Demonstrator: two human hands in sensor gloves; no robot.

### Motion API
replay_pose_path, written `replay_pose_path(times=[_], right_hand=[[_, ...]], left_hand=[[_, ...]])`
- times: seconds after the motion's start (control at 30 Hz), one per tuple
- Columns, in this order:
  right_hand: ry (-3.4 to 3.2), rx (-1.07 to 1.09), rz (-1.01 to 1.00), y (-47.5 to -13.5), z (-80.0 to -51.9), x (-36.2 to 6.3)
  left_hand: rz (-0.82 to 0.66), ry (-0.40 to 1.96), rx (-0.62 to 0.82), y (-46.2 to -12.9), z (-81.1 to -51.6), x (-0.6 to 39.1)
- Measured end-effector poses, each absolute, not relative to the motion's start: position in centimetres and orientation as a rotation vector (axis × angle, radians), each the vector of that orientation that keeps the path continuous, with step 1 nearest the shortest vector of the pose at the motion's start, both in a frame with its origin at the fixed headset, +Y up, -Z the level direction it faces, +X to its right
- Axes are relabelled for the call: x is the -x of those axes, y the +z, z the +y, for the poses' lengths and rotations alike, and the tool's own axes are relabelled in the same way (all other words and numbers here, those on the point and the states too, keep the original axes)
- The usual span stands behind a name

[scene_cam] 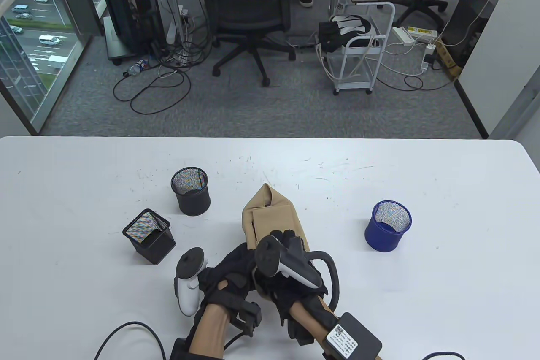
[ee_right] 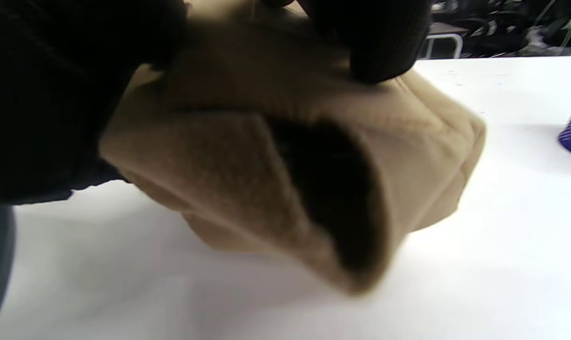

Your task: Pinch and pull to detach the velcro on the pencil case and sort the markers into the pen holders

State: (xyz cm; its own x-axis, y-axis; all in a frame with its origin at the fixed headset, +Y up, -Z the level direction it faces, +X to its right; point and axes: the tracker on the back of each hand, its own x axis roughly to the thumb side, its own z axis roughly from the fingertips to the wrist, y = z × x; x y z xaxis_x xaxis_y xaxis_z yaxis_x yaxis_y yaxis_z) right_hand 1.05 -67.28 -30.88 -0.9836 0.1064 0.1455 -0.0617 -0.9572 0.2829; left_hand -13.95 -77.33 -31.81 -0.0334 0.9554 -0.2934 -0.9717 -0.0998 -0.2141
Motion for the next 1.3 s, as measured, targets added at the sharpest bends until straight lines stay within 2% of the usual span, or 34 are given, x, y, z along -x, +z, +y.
replay_pose_path(times=[0.13,0.27,0.37,0.5,0.63,0.73,0.9,1.0,1.07,1.2,1.3], right_hand=[[3.095,-0.150,0.172,-30.8,-67.1,-1.4],[2.790,-0.162,0.190,-31.7,-65.9,-5.4],[2.578,-0.076,0.213,-32.5,-65.5,-9.2],[2.336,0.007,0.331,-33.4,-66.3,-13.7],[2.181,0.052,0.393,-33.4,-67.4,-15.8],[2.147,0.062,0.392,-33.3,-67.9,-16.1],[2.167,0.092,0.376,-33.0,-68.3,-15.8],[2.178,0.103,0.366,-32.7,-68.3,-15.6],[2.158,0.101,0.368,-32.6,-68.4,-15.4],[2.128,0.091,0.372,-32.2,-68.3,-15.2],[2.143,0.092,0.361,-32.1,-68.0,-15.6]], left_hand=[[0.060,1.646,0.398,-31.7,-77.2,14.3],[0.132,1.640,0.375,-31.6,-77.5,15.0],[0.140,1.634,0.383,-31.7,-77.6,15.1],[0.135,1.605,0.399,-31.8,-77.5,14.7],[0.150,1.518,0.406,-32.0,-77.0,14.4],[0.212,1.347,0.385,-32.2,-76.1,14.1],[0.270,0.827,0.359,-32.8,-72.0,12.4],[0.256,0.612,0.336,-33.0,-69.5,9.8],[0.268,0.502,0.362,-33.3,-69.2,7.8],[0.297,0.411,0.498,-34.1,-70.3,6.1],[0.297,0.482,0.481,-34.2,-70.2,6.9]])
